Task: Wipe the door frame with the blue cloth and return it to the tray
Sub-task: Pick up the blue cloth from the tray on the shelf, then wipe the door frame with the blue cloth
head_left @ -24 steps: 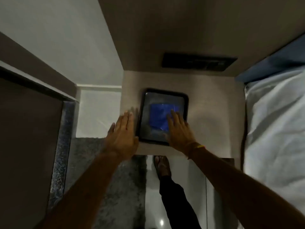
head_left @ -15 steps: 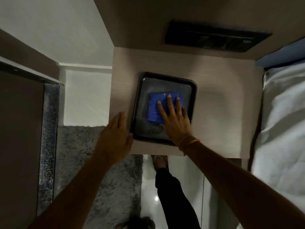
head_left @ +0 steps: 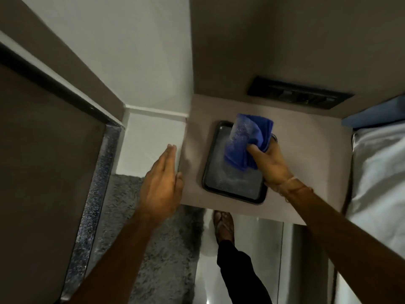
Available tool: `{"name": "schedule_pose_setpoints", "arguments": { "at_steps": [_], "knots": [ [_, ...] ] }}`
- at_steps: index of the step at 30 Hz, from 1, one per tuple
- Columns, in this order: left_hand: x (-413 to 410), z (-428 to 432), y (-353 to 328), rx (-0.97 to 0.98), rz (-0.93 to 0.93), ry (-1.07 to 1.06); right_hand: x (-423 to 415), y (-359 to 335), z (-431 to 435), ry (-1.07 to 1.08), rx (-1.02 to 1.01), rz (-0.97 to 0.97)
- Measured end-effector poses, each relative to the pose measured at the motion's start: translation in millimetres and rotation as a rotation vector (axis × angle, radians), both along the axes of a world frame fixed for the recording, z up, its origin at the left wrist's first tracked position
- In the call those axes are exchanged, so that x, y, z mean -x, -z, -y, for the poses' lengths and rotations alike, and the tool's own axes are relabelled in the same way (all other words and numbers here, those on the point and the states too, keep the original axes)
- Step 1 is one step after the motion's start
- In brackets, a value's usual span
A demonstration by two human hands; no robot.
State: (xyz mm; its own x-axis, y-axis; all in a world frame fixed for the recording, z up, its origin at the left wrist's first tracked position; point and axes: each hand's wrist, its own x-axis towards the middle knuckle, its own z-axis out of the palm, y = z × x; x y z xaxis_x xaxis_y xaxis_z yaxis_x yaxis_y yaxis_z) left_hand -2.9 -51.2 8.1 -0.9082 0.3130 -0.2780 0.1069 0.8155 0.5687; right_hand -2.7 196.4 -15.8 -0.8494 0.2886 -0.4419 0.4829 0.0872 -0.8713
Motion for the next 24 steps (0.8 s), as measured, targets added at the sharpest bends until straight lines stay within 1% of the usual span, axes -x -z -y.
{"name": "schedule_pose_setpoints", "arguments": {
  "at_steps": [2, 4, 6, 8, 9, 11, 13, 14, 15, 18, 19, 22, 24],
  "knots": [
    [-3, 18, -41, -0.069, -0.085, -0.067, -9, -37, 30, 0.023, 0.248, -0.06],
    [-7, 41, -88, -0.141, -0.19, -0.115, -15, -77, 66, -0.006, 0.452, -0.105],
    [-18, 77, -149, -0.165, -0.335, -0.16, -22, -128, 116, -0.057, 0.555, -0.18],
    [-45, 128, -220, -0.164, -0.506, -0.231, -32, -184, 174, -0.114, 0.586, -0.262],
    [-61, 148, -249, -0.175, -0.561, -0.26, -36, -205, 197, -0.14, 0.592, -0.305],
    [-108, 199, -315, -0.149, -0.7, -0.316, -46, -258, 256, -0.191, 0.668, -0.363],
    [-164, 252, -379, -0.063, -0.846, -0.369, -61, -320, 321, -0.293, 0.719, -0.446],
    [-190, 273, -405, -0.027, -0.907, -0.383, -71, -350, 350, -0.35, 0.705, -0.516],
    [-232, 306, -445, 0.058, -0.995, -0.41, -89, -395, 398, -0.429, 0.706, -0.603],
    [-320, 361, -517, 0.215, -1.198, -0.485, -149, -492, 489, -0.548, 0.636, -0.878],
    [-337, 371, -530, 0.256, -1.239, -0.499, -166, -513, 502, -0.576, 0.616, -0.971],
    [-416, 411, -576, 0.493, -1.391, -0.621, -236, -580, 559, -0.711, 0.643, -1.237],
    [-445, 431, -597, 0.587, -1.436, -0.71, -271, -610, 573, -0.762, 0.574, -1.449]
  ]
}}
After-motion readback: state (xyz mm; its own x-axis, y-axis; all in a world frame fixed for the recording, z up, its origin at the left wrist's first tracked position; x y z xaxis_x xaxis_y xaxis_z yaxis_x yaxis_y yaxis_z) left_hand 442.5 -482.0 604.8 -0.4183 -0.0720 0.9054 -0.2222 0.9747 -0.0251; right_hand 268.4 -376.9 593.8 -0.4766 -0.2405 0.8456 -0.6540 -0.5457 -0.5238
